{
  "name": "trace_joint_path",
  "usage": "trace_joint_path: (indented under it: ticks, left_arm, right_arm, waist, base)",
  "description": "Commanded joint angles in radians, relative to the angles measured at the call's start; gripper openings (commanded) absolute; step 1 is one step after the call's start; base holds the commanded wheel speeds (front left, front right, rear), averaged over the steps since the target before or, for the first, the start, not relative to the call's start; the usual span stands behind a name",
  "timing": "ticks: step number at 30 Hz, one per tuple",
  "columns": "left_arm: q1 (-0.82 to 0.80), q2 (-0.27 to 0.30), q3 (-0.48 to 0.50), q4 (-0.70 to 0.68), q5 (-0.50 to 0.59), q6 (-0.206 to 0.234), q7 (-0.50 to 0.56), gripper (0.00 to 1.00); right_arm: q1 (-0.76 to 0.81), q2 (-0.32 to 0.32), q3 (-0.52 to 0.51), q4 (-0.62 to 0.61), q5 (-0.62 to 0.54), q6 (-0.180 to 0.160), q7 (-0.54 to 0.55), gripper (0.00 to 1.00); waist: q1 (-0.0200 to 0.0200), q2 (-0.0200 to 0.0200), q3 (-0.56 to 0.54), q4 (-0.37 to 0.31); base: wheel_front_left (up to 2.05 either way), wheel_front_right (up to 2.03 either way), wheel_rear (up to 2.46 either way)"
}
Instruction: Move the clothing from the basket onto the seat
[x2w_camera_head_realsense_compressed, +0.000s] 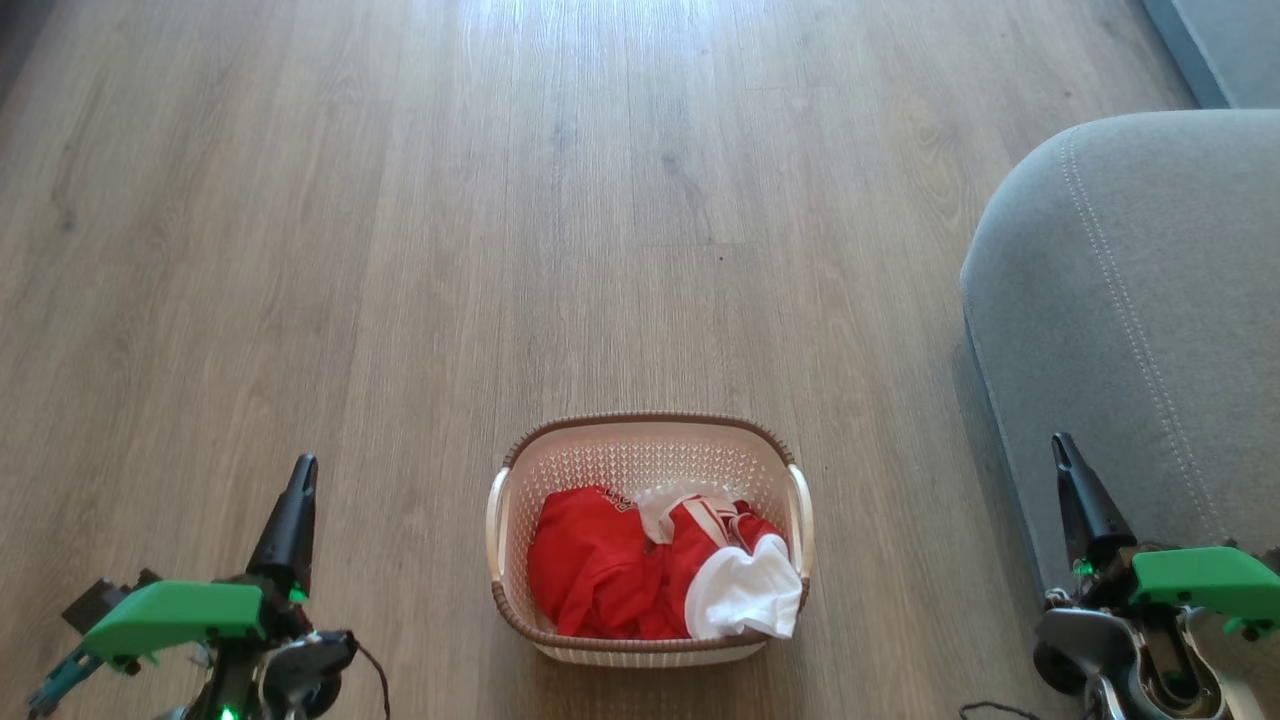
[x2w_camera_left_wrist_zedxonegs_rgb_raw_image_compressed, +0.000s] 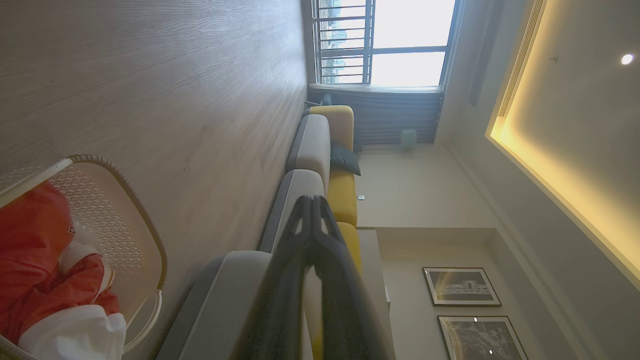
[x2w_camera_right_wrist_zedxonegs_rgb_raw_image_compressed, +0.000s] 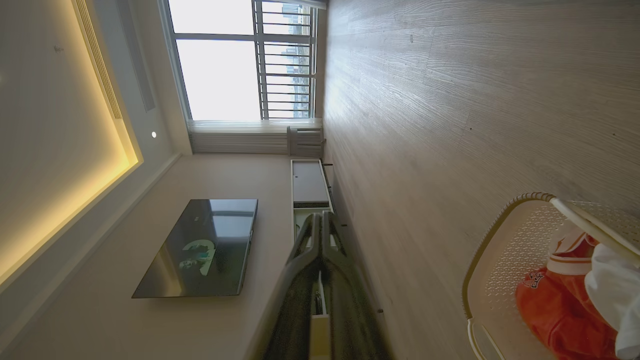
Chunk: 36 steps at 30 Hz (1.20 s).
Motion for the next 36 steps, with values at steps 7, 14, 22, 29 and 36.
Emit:
trace_joint_path:
  ticks: [7, 14, 22, 29, 36]
  left_arm:
    - [0.000, 0.000, 0.000, 0.000, 0.000, 0.000, 0.000, 1.00]
    - [0.014, -0.003, -0.007, 0.048, 0.003, 0.002, -0.006, 1.00]
    - [-0.017, 0.002, -0.014, 0.062, 0.021, 0.001, -0.029, 1.00]
    - [-0.045, 0.012, -0.028, 0.076, 0.058, 0.001, -0.052, 1.00]
    - [-0.069, 0.016, -0.025, 0.080, 0.146, 0.000, -0.073, 1.00]
  right_arm:
    - [0.000, 0.000, 0.000, 0.000, 0.000, 0.000, 0.000, 1.00]
    - [0.010, 0.004, 0.008, 0.050, -0.003, 0.000, -0.002, 1.00]
    - [-0.022, -0.004, 0.027, 0.052, -0.020, 0.000, -0.019, 1.00]
    - [-0.054, -0.021, 0.066, 0.061, -0.051, 0.000, -0.049, 1.00]
    - [-0.093, -0.035, 0.100, 0.082, -0.113, 0.000, -0.072, 1.00]
  waist:
    - [0.0000, 0.0000, 0.000, 0.000]
    - [0.0000, 0.0000, 0.001, 0.000]
    - [0.0000, 0.0000, 0.003, 0.000]
    - [0.0000, 0.0000, 0.005, 0.000]
    - [0.0000, 0.0000, 0.008, -0.001]
  base:
    - [0.00, 0.00, 0.00]
    - [0.00, 0.00, 0.00]
    - [0.00, 0.00, 0.00]
    - [0.00, 0.00, 0.00]
    - [0.00, 0.00, 0.00]
